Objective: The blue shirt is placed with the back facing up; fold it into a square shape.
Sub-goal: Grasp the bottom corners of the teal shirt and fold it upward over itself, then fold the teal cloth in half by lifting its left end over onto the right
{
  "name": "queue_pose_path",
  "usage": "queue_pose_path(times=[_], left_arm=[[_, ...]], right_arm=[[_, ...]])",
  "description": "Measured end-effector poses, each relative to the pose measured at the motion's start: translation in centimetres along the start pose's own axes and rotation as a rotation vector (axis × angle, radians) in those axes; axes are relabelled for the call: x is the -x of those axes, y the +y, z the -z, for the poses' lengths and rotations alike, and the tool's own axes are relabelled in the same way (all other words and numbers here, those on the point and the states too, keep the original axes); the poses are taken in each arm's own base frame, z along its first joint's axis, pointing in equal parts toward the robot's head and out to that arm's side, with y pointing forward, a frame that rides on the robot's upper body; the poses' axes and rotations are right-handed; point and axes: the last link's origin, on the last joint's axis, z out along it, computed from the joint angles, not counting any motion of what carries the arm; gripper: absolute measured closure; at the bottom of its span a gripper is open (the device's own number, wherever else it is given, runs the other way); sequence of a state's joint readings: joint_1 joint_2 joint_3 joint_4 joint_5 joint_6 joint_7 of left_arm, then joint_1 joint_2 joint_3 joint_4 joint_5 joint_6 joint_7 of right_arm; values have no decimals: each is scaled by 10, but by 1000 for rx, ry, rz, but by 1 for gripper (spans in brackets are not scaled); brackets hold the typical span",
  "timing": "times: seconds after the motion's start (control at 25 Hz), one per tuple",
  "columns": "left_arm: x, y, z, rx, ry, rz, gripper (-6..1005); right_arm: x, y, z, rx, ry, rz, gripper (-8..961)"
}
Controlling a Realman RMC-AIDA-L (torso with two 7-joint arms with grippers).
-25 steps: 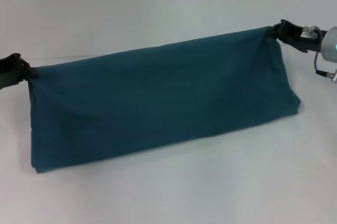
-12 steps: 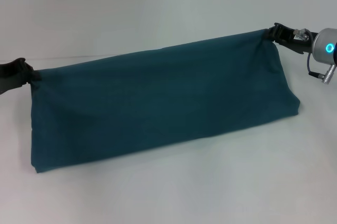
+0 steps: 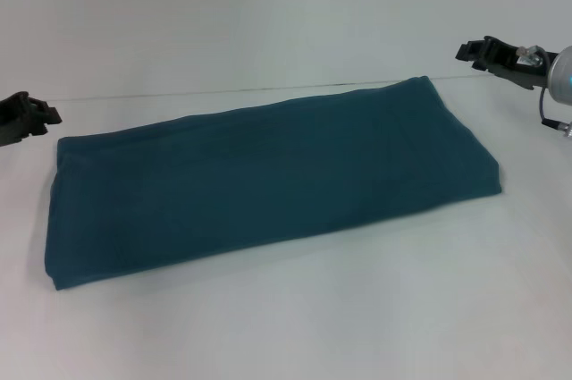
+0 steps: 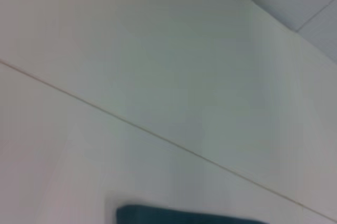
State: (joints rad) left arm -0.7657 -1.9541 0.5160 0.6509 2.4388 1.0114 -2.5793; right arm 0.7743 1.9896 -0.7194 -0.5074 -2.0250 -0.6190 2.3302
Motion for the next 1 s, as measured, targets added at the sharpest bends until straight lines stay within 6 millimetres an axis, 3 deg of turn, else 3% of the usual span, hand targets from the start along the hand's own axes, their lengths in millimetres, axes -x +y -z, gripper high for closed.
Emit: queue_pose_path(times=[0.04, 0.48, 0.64, 1.0], left_arm=[[-1, -3, 2, -3, 17, 5, 895], [5, -12, 15, 35, 17, 26, 433], [13, -7, 27, 134, -20, 48, 347], [44, -7, 58, 354, -52, 126, 133]], right_arm=[[1, -2, 1, -3, -2, -3, 817], [-3, -12, 15, 59, 68, -23, 326], [-6, -9, 34, 200, 157, -51, 278], [-20, -16, 104, 519, 273, -116, 203]])
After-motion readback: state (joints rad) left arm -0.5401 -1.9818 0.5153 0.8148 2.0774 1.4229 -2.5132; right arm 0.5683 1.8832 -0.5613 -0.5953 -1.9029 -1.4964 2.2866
